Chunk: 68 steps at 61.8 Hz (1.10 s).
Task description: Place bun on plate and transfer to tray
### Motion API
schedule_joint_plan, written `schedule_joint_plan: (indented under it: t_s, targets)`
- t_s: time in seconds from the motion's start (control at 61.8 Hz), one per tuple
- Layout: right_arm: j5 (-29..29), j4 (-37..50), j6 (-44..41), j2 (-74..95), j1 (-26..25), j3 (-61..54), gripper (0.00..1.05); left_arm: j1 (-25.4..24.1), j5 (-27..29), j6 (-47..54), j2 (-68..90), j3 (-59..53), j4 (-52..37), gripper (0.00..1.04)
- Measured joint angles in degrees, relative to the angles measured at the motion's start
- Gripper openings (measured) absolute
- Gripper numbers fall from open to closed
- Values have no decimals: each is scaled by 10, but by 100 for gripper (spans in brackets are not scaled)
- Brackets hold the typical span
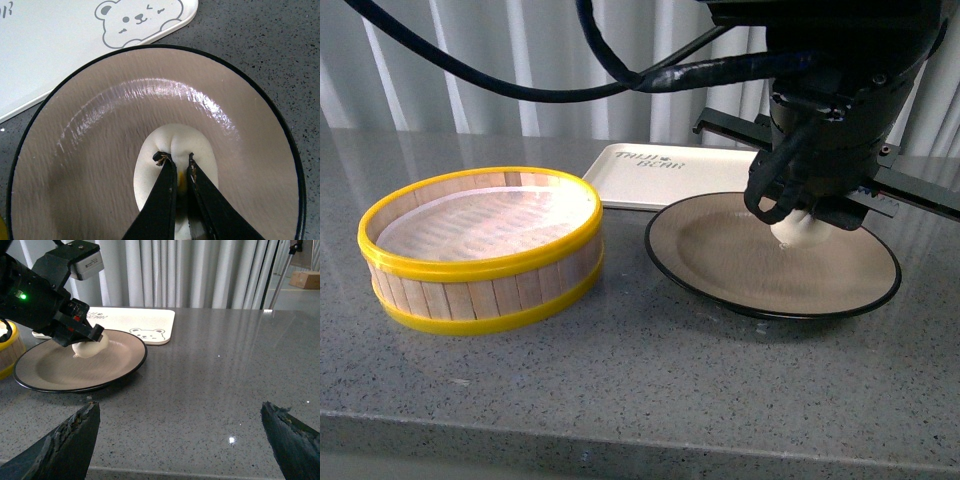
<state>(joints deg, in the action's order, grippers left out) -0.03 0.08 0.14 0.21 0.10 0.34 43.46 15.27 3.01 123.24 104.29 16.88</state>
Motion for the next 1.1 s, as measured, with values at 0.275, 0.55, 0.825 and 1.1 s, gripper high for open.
schedule_joint_plan:
  t_s: [0.275, 0.55, 0.825, 1.1]
  targets:
    - [0, 0, 0, 0, 0, 0, 96, 1, 13, 0, 36, 53, 35, 4]
    - [0, 0, 0, 0, 0, 0, 96, -3, 24, 0, 55, 79, 44, 15]
    - [0, 0, 0, 0, 0, 0, 96, -17, 33, -13, 75, 94, 68, 57]
    - [0, 0, 0, 0, 0, 0, 96, -22, 27, -24, 71, 94, 67, 99]
